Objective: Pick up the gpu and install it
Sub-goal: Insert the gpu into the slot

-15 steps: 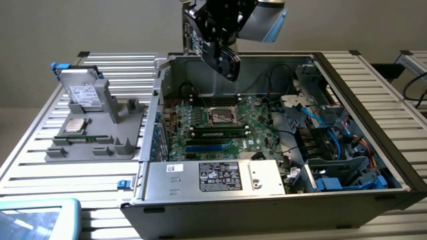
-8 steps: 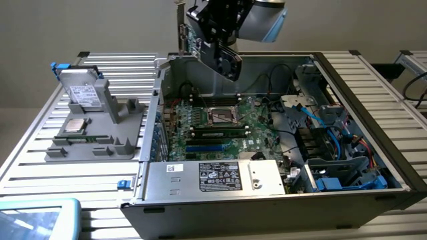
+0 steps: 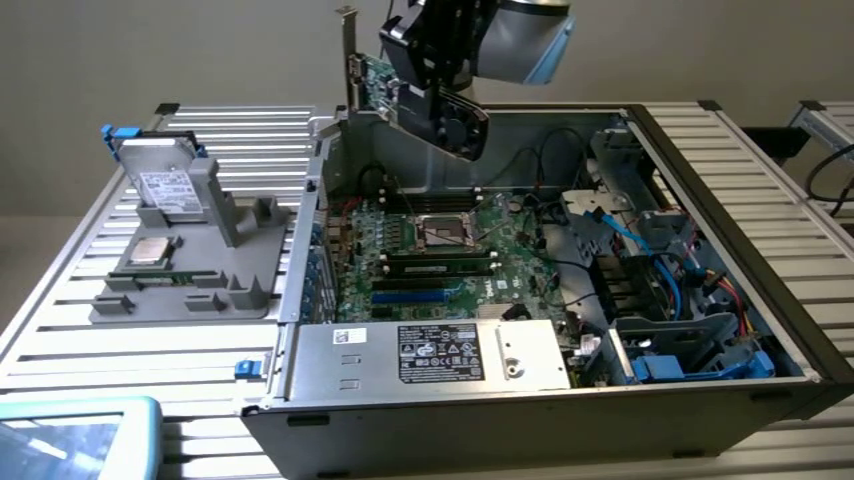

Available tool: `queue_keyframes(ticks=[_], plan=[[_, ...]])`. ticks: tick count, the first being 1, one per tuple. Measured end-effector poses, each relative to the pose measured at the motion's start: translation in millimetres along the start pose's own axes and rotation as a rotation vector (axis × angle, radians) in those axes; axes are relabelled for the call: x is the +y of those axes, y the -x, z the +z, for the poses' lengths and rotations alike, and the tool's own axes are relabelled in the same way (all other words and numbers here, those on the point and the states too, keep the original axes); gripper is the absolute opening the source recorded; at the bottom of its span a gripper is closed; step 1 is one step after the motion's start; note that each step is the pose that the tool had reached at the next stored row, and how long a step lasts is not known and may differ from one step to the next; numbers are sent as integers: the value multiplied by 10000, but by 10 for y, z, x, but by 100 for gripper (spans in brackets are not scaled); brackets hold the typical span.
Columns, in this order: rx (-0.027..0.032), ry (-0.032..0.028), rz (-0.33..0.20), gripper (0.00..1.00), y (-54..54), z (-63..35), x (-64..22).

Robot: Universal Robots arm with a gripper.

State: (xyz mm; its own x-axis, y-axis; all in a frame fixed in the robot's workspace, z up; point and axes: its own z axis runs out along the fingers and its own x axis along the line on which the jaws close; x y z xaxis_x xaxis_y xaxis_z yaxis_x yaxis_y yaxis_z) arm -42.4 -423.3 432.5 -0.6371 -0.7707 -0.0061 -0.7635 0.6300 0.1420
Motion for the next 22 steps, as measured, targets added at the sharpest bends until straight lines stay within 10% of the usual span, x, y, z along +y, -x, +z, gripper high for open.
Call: queue_keyframes(ticks=[22], plan=[[348,-127,-3304,27,5,-1,-6]])
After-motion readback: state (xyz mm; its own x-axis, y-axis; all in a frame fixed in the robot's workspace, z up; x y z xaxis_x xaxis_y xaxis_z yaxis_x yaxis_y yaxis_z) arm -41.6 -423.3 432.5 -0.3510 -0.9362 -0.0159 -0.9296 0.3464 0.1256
